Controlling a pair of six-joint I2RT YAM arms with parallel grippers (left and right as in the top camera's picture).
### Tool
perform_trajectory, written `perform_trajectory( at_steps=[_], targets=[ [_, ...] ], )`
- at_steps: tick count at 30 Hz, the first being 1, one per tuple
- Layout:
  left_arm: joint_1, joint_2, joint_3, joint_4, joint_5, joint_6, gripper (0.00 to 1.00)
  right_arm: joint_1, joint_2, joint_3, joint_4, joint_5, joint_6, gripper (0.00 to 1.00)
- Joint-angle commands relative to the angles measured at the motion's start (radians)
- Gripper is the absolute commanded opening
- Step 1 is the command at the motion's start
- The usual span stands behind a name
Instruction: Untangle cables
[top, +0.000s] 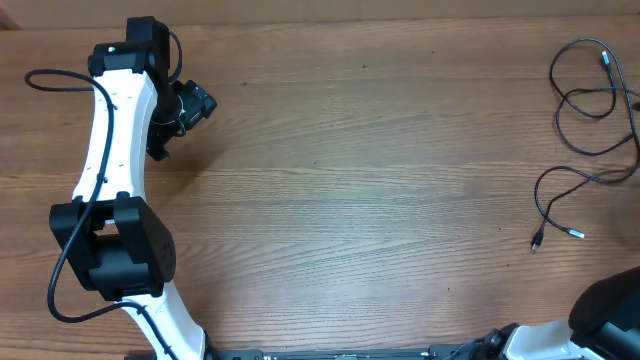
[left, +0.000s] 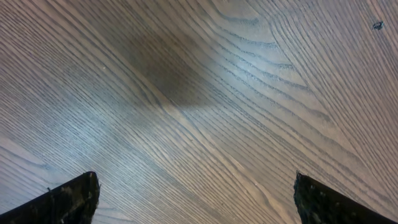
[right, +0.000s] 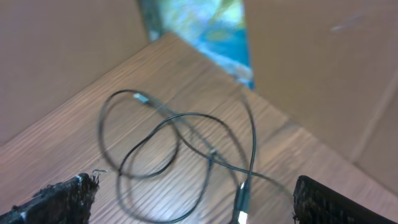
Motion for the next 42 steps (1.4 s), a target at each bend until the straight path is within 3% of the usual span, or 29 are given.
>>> perform_trajectory(
  at_steps=[1,8,15,18,27,35,42],
  targets=[
    [-0.001,0.017,0.006,0.001,-0.006,-0.007,1.0,0.003,-0.035,0.019,-0.008,-0.114,0.003,1.0],
    [-0.001,0.017,0.006,0.001,-0.006,-0.006,0.99,0.003,-0.035,0.019,-0.051,-0.241,0.0,1.0],
    [-0.001,0.017,0.006,0.001,-0.006,-0.007,1.0,0.02,-0.035,0.019,-0.15,-0.653,0.0,1.0],
    [-0.001,0.017,0.006,0.001,-0.006,-0.007,0.99,0.06,-0.035,0.019,-0.237,-0.739,0.0,1.0],
    [-0.001,0.017,0.006,0.001,-0.006,-0.007,1.0,0.311,-0.031,-0.002,-0.417,-0.73,0.0,1.0],
    [-0.001,0.017,0.006,0.001,-0.006,-0.007,0.99,0.593,-0.031,-0.018,-0.396,-0.601,0.0,1.0],
    [-0.001,0.017,0.006,0.001,-0.006,-0.007,0.99,0.701,-0.031,-0.018,-0.375,-0.601,0.0,1.0]
  ],
)
